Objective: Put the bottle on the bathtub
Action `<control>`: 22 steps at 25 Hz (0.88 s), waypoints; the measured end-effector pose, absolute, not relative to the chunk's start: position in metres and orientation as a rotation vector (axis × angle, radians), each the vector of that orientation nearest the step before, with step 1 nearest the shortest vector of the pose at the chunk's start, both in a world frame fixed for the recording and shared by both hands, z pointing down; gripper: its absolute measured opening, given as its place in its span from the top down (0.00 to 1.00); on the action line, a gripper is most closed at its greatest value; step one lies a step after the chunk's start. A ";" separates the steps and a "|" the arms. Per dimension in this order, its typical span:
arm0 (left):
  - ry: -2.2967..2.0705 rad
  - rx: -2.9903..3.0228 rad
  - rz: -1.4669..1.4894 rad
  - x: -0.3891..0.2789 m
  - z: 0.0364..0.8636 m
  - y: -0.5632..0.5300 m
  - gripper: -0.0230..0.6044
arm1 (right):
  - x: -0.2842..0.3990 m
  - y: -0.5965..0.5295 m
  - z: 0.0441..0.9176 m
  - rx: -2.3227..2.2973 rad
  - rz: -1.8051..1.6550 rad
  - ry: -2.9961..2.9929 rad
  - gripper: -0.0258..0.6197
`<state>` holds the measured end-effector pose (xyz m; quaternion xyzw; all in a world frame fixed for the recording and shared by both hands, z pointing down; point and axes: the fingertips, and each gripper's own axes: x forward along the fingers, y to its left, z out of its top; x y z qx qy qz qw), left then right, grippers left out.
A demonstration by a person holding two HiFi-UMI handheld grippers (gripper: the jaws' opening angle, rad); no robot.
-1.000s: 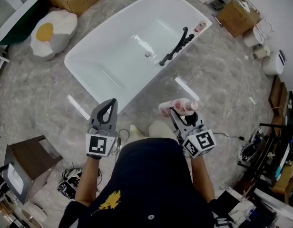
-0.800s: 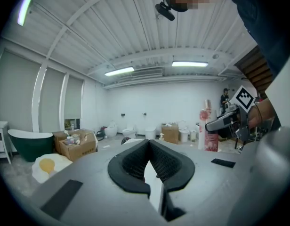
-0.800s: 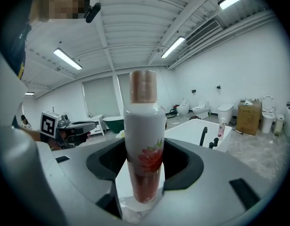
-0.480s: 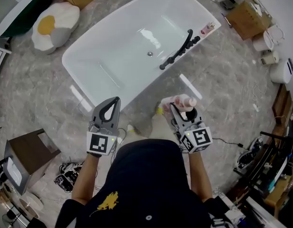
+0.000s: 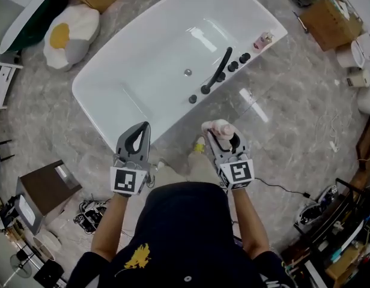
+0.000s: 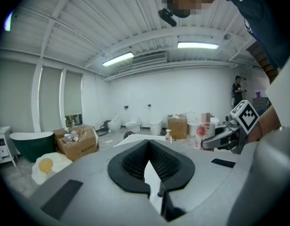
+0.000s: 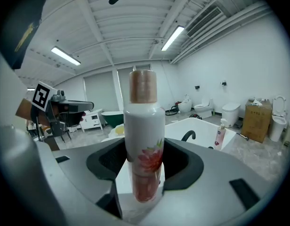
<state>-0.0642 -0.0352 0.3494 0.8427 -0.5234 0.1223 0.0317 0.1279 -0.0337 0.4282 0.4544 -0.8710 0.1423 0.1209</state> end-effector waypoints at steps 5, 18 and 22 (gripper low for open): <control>-1.703 2.511 0.401 -0.046 0.397 -0.080 0.93 | 0.148 -0.092 0.484 1.297 0.371 -2.531 0.61; -1.795 2.302 0.330 -0.050 0.581 -0.160 0.93 | 0.101 -0.195 0.691 1.270 0.273 -2.442 0.61; -1.773 2.283 0.345 -0.055 0.612 -0.164 0.93 | 0.089 -0.204 0.726 1.271 0.273 -2.414 0.61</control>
